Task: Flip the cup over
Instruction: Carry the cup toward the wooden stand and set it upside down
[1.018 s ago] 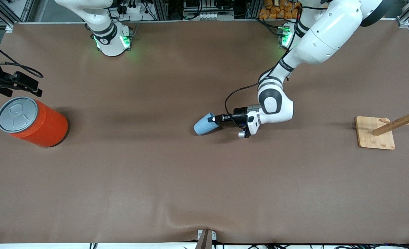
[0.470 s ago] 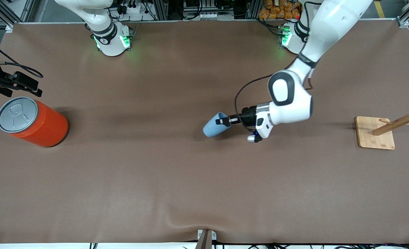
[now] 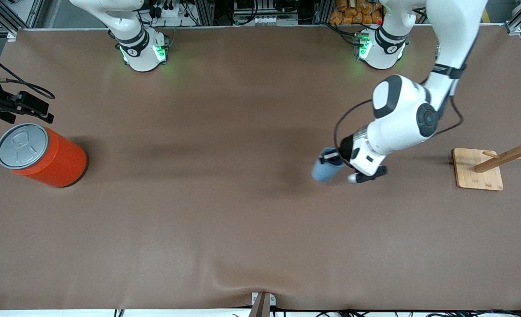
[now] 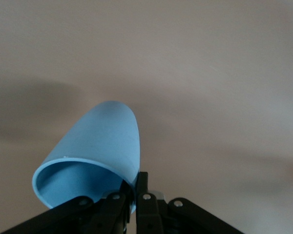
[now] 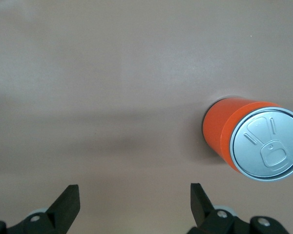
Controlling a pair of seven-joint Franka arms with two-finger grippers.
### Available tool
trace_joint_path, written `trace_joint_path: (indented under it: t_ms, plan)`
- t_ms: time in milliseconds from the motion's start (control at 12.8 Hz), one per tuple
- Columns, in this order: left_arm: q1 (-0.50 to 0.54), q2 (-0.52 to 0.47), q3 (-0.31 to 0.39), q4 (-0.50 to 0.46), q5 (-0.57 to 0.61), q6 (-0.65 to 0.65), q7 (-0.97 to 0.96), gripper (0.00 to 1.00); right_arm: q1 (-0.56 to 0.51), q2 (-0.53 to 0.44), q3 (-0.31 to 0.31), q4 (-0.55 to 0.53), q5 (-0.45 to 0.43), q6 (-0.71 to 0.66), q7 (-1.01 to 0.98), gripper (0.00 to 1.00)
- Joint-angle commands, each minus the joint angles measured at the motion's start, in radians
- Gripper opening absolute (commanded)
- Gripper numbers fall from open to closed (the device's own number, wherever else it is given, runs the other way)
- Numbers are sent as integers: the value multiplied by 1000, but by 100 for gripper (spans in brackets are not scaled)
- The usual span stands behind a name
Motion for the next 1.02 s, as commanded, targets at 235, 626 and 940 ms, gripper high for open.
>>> trace_joint_path:
  t_ms: [235, 626, 940]
  plan:
    - [130, 32, 0, -54, 397, -19, -20, 0, -15, 11, 10, 25, 5, -11, 0, 100]
    - [171, 112, 10, -39, 447, 1, -5, 0, -12, 11, 12, 23, 5, -11, 0, 100]
    - [168, 111, 8, -14, 445, -7, -11, 100, -12, 11, 10, 25, 5, -9, 2, 100]
